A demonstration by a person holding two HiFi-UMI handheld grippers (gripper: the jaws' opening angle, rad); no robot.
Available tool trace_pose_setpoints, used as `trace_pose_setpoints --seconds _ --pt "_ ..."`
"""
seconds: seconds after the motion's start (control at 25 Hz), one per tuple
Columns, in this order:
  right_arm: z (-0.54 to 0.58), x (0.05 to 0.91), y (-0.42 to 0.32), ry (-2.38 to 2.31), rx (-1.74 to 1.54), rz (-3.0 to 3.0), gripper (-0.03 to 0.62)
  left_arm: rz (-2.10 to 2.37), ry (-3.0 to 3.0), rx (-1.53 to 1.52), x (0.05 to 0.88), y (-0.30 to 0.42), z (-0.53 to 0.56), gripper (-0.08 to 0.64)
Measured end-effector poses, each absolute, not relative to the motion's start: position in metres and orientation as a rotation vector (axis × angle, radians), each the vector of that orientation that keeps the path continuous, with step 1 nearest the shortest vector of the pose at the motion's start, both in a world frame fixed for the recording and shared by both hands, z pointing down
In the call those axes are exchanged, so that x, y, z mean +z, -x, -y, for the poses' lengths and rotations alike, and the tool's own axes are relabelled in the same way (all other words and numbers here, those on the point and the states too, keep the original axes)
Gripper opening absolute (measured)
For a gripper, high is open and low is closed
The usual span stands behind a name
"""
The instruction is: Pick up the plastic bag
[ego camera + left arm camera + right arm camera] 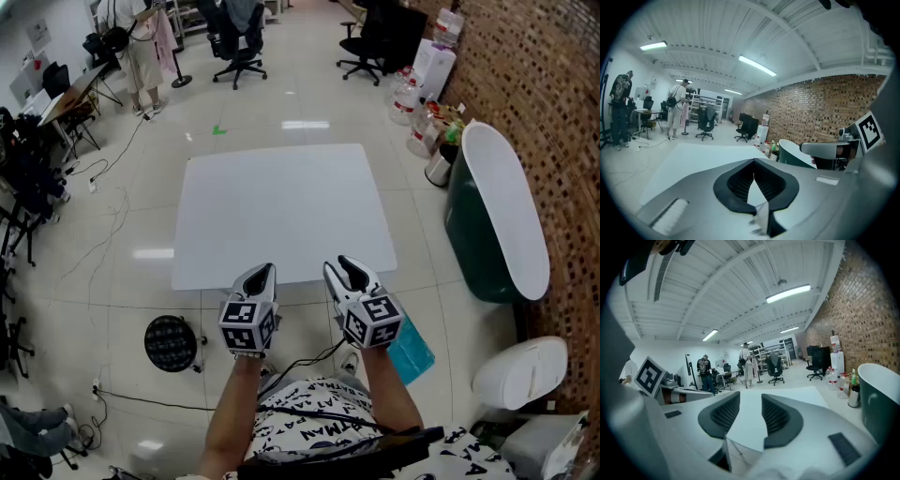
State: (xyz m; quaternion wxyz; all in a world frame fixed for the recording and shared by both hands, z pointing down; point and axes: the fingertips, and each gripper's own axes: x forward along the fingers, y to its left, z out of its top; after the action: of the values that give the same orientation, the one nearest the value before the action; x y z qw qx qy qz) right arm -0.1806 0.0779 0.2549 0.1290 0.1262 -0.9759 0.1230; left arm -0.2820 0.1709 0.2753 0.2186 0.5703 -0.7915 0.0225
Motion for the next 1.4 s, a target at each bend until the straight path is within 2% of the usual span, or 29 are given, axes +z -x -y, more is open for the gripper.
trace_pose_setpoints --seconds 0.24,0.28,0.68,1.08,1.4 --pt "-0.056 0.283 0.162 -0.45 0.4 2.786 0.165 2.109 -1.63 0.059 0.292 0.265 -0.14 0.0" --pt "-0.053 0.289 0.155 -0.47 0.42 2.773 0.215 2.079 -1.646 0.066 0.298 0.257 -0.135 0.0" --pt "0.005 0.376 0.042 -0.739 0.588 2.59 0.218 1.76 -1.815 0.233 0.376 0.138 -0.052 0.0" --pt "0.037 0.556 -0.08 -0.807 0.753 2.247 0.271 1.443 -1.819 0.363 0.515 0.014 0.005 0.0" --pt "0.055 0.718 -0.134 -0.73 0.823 2.05 0.272 1.357 -1.695 0.497 0.664 -0.025 0.033 0.0"
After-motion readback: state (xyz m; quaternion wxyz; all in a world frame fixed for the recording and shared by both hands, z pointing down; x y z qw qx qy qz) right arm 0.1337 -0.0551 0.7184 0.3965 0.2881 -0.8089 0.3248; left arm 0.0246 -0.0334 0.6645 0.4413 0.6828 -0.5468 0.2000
